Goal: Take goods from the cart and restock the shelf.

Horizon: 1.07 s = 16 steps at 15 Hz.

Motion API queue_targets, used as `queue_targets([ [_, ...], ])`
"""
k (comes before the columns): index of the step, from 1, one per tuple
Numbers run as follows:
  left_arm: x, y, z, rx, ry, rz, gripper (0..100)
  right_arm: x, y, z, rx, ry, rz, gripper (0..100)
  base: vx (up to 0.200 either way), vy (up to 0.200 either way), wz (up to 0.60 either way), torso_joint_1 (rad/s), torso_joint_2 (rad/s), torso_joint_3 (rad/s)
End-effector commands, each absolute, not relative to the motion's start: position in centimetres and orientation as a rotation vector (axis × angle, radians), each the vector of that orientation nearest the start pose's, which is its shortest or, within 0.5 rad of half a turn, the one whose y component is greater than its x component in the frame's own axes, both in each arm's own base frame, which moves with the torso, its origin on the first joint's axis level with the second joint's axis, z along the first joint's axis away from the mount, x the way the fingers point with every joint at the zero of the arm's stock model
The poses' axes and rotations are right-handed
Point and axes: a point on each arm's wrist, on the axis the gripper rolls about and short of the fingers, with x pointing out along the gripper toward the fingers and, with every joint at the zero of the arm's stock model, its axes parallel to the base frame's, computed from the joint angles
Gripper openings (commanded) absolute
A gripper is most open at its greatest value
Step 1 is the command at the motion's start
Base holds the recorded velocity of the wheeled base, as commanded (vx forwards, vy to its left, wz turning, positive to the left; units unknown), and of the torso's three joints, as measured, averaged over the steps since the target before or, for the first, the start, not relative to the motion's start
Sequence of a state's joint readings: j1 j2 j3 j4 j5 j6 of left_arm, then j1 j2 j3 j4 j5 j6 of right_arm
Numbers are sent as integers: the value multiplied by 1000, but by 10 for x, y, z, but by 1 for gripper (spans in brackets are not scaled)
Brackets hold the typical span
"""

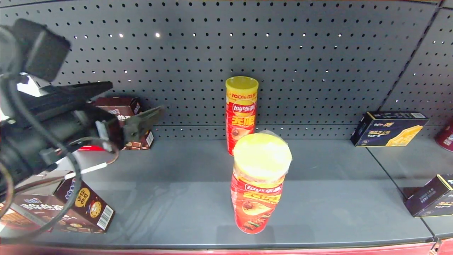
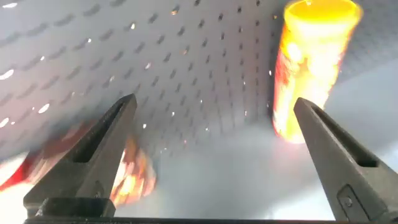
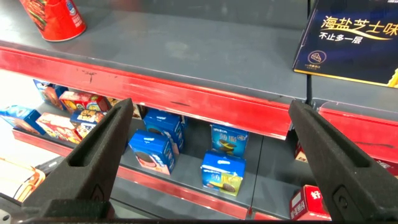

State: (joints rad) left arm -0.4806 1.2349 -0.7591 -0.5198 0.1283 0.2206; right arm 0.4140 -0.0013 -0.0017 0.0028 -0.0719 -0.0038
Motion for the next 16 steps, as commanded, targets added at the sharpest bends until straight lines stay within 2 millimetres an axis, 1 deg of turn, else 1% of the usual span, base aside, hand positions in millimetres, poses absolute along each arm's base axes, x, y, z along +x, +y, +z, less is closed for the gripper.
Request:
queue_targets([
  [1, 76, -37, 278, 156, -189, -338, 100, -20, -11, 76, -5, 1, 342, 100, 0, 0, 0, 0, 0, 0],
  [3, 25, -10, 280, 152, -201, -338, 100, -20, -11, 76, -5, 1, 342, 100, 0, 0, 0, 0, 0, 0],
  [4, 9, -1, 278, 152, -204, -336, 100, -20, -11, 76, -5, -1, 342, 100, 0, 0, 0, 0, 0, 0],
  [5, -12, 8, 270, 133, -228, -265, 100, -20, -11, 76, -5, 1, 342, 100, 0, 0, 0, 0, 0, 0],
  [6, -22, 10, 258, 104, -235, -158, 100, -20, -11, 76, -5, 1, 342, 100, 0, 0, 0, 0, 0, 0],
  [7, -25, 9, 253, 90, -235, -118, 100, -20, -11, 76, -5, 1, 342, 100, 0, 0, 0, 0, 0, 0],
  [8, -35, 8, 239, 59, -246, -10, 100, -20, -11, 76, -5, 1, 342, 100, 0, 0, 0, 0, 0, 0],
  [9, -40, 6, 225, 48, -258, 49, 100, -20, -11, 76, -5, 1, 342, 100, 0, 0, 0, 0, 0, 0],
  [11, -41, 2, 194, 69, -261, 148, 100, -20, -11, 76, -5, 1, 342, 100, 0, 0, 0, 0, 0, 0],
  [12, -42, 1, 186, 76, -265, 169, 100, -20, -11, 76, -5, -1, 342, 100, 0, 0, 0, 0, 0, 0],
  [13, -39, 0, 172, 107, -250, 179, 100, -20, -11, 76, -5, 1, 342, 100, 0, 0, 0, 0, 0, 0],
  [14, -37, 0, 162, 124, -234, 151, 100, -20, -11, 76, -5, -1, 342, 100, 0, 0, 0, 0, 0, 0],
  [16, -30, -2, 131, 131, -173, 58, 100, -20, -11, 76, -5, 1, 342, 100, 0, 0, 0, 0, 0, 0],
])
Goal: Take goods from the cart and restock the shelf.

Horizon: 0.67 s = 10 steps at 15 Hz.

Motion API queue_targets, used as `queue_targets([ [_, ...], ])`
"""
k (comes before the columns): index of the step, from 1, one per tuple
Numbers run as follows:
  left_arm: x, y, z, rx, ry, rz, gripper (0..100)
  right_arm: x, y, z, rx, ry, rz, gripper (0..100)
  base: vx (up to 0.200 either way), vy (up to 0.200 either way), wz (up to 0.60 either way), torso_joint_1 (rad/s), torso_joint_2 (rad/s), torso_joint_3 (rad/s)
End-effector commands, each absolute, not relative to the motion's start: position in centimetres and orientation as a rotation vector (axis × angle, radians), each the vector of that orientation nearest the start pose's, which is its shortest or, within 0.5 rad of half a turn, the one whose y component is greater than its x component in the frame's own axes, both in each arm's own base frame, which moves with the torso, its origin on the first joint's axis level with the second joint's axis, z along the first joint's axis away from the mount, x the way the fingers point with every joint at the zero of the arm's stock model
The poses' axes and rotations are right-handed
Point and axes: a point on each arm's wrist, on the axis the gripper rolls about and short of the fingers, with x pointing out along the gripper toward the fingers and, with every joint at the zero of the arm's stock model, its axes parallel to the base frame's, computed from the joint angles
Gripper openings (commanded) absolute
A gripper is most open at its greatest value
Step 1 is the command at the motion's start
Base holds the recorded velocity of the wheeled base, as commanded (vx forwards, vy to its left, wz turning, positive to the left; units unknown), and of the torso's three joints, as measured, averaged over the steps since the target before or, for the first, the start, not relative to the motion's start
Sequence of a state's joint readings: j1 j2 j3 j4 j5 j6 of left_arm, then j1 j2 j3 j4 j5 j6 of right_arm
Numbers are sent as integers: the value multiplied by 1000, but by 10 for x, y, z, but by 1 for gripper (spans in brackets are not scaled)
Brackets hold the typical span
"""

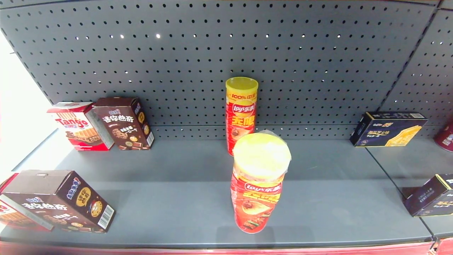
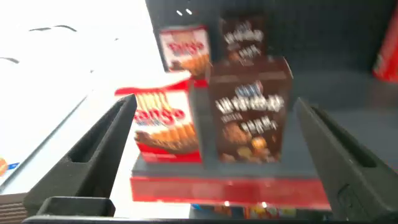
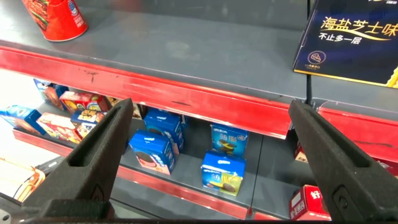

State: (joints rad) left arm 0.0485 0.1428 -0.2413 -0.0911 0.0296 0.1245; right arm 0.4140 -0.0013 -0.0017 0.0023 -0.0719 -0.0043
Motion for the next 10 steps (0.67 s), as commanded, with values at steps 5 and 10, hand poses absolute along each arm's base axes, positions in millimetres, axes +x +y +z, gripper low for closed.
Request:
queue_targets([
  [5, -18, -2, 100, 138, -146, 28, 100, -20, -11, 76, -5, -1, 342, 100, 0, 0, 0, 0, 0, 0],
  [10, -22, -1, 78, 127, -17, -44, 100, -20, -11, 76, -5, 1, 342, 100, 0, 0, 0, 0, 0, 0],
])
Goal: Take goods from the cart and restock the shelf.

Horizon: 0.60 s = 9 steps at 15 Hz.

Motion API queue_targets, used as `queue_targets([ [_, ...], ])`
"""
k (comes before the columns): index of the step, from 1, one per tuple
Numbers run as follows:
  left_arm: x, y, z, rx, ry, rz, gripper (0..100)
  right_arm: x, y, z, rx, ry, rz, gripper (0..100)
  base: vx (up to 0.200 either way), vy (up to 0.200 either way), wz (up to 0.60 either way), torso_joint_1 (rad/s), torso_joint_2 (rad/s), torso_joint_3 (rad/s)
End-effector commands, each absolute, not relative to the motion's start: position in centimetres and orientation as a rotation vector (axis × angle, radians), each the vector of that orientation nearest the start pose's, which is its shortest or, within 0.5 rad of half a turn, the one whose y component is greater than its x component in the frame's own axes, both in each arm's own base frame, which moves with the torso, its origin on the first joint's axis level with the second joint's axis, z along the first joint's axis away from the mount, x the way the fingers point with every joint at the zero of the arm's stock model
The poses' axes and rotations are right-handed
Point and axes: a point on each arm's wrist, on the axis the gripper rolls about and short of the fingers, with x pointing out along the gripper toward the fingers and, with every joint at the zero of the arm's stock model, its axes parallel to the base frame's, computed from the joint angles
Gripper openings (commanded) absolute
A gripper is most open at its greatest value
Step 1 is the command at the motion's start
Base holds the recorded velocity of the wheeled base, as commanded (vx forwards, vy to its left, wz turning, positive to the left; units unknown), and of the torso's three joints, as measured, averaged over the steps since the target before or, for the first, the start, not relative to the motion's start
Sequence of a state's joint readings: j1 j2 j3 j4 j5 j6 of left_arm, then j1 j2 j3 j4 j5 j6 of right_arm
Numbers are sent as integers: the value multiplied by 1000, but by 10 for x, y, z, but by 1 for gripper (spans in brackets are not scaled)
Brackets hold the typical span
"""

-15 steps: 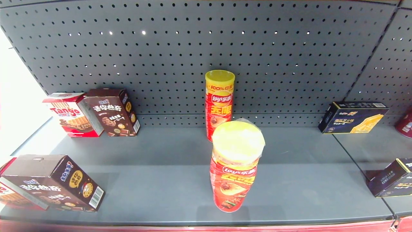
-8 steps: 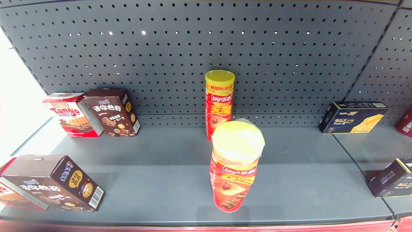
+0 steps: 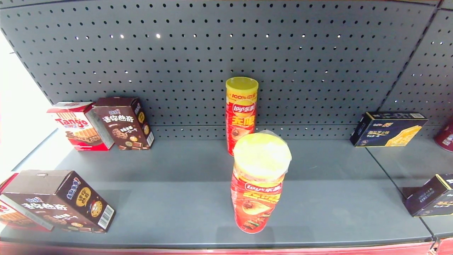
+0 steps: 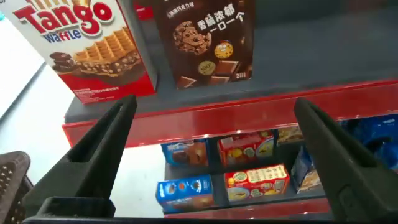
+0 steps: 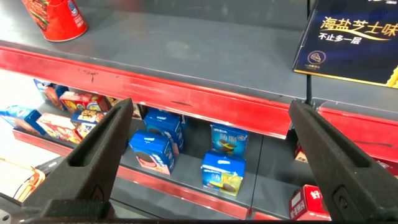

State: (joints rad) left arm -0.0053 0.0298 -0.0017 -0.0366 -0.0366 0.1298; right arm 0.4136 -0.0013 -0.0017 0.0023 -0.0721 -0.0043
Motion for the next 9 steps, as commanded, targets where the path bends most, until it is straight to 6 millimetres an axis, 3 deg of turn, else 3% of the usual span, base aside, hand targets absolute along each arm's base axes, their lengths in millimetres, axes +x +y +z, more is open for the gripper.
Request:
queue_targets([
  [1, -22, -1, 75, 129, 16, -46, 100, -20, -11, 76, -5, 1, 342, 100, 0, 0, 0, 0, 0, 0],
  [9, -22, -1, 76, 56, 11, -59, 100, -20, -11, 76, -5, 1, 342, 100, 0, 0, 0, 0, 0, 0],
])
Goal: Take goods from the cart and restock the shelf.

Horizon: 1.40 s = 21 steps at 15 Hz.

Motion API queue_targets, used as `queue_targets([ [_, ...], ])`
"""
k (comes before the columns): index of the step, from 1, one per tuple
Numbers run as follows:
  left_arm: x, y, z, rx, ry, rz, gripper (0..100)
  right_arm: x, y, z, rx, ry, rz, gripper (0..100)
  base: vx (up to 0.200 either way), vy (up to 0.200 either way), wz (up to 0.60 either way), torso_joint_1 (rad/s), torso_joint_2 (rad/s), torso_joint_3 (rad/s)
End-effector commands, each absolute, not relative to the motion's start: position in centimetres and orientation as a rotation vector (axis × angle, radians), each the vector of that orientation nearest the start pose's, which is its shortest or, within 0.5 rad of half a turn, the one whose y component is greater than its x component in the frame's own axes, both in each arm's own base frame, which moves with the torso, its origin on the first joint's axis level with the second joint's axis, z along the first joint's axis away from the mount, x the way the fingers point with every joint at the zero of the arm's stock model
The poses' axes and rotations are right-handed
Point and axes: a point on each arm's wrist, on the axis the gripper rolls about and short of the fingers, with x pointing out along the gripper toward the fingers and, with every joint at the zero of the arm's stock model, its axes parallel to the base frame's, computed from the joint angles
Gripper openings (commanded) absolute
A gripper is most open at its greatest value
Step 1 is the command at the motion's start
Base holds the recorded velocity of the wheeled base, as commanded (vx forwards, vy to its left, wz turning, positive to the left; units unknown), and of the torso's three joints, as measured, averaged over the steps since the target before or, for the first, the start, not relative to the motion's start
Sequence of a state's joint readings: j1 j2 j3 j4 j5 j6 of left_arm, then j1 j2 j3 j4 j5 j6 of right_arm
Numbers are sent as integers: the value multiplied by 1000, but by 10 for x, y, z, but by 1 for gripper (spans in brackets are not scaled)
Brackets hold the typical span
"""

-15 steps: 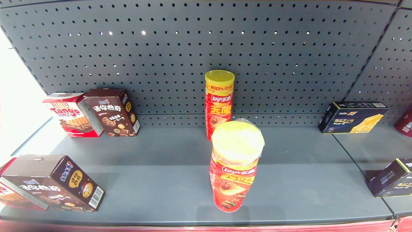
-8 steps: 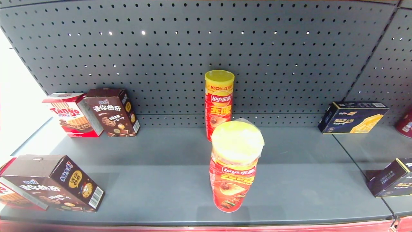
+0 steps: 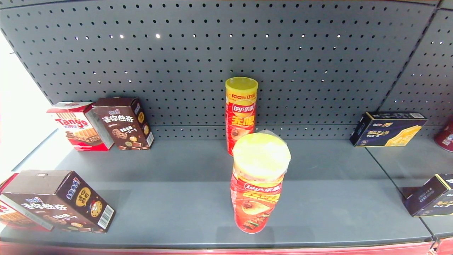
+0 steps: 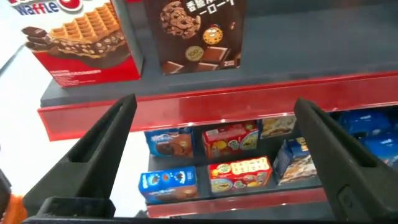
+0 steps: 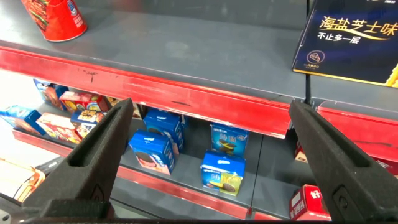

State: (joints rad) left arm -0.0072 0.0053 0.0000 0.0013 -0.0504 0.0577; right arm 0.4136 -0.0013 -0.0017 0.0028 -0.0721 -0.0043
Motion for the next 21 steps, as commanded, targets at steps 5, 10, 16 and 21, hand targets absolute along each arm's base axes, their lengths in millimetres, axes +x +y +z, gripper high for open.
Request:
queue_targets([
  [5, -22, 1, 76, 60, 9, 40, 100, -20, -11, 76, -5, 1, 342, 100, 0, 0, 0, 0, 0, 0],
  [10, -22, 1, 76, 62, 12, 32, 100, -20, -10, 76, -6, -1, 356, 100, 0, 0, 0, 0, 0, 0],
  [16, -22, 1, 76, 68, 10, 30, 100, -21, -10, 76, -8, -1, 322, 100, 0, 0, 0, 0, 0, 0],
  [21, -22, 1, 76, 65, 10, 29, 100, 29, 12, 214, 153, 126, 377, 100, 0, 0, 0, 0, 0, 0],
])
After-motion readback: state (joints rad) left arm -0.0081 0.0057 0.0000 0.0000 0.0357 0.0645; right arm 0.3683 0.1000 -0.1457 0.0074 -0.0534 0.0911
